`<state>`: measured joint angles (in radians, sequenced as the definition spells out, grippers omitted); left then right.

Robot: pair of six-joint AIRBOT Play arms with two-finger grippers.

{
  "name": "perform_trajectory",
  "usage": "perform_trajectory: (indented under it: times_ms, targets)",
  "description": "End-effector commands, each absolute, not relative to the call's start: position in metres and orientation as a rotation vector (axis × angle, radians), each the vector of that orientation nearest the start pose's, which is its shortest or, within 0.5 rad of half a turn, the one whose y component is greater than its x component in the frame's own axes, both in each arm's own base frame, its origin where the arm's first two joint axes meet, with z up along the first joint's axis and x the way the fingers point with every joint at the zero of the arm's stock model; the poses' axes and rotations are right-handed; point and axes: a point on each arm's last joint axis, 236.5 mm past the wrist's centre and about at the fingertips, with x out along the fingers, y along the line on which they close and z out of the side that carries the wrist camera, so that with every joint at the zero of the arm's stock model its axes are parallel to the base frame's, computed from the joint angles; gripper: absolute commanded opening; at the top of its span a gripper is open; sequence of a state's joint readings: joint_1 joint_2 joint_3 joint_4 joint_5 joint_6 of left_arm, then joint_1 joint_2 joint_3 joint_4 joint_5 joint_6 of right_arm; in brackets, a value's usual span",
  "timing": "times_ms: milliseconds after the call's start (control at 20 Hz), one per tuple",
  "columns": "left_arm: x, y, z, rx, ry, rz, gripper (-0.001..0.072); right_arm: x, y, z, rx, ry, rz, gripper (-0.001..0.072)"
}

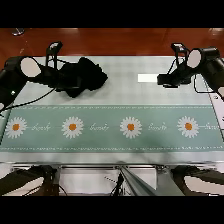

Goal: Fold the shirts.

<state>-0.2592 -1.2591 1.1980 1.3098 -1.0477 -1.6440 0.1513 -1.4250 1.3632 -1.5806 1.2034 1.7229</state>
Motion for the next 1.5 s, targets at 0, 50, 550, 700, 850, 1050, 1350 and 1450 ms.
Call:
perform_trajectory:
  times_ms: [0, 50, 550, 700, 850, 1050, 1350, 1450]
  targets:
    - [0.389, -0.157, 0.047, -0.163, 1.144, -0.319, 0.0026, 0.420, 0.062, 0.019, 0.027, 1.268, 0.029, 0.0022]
    - [0.389, -0.157, 0.047, -0.163, 1.144, -0.319, 0.0026, 0.420, 0.062, 0.019, 0.027, 1.268, 0.029, 0.0022]
    - [0.389, -0.157, 0.047, -0.163, 1.144, -0.319, 0.0026, 0.420, 0.062, 0.018, 0.027, 1.269, 0.029, 0.0021]
    - [0.390, -0.157, 0.047, -0.166, 1.139, -0.318, 0.0026, 0.420, 0.062, 0.018, 0.027, 1.269, 0.028, 0.0022]
    - [0.396, -0.159, 0.051, -0.171, 1.106, -0.317, 0.0026, 0.421, 0.062, 0.019, 0.027, 1.268, 0.029, 0.0022]
    - [0.412, -0.161, 0.057, -0.184, 1.036, -0.314, 0.0026, 0.426, 0.063, 0.020, 0.027, 1.244, 0.034, 0.0022]
    - [0.500, -0.156, 0.104, -0.213, 0.625, -0.279, 0.0705, 0.420, 0.050, -0.012, -0.098, 1.341, 0.044, 0.0624]
    - [0.523, -0.148, 0.099, -0.130, 0.580, -0.278, 0.0704, 0.415, 0.050, -0.020, -0.106, 1.379, 0.046, 0.0623]
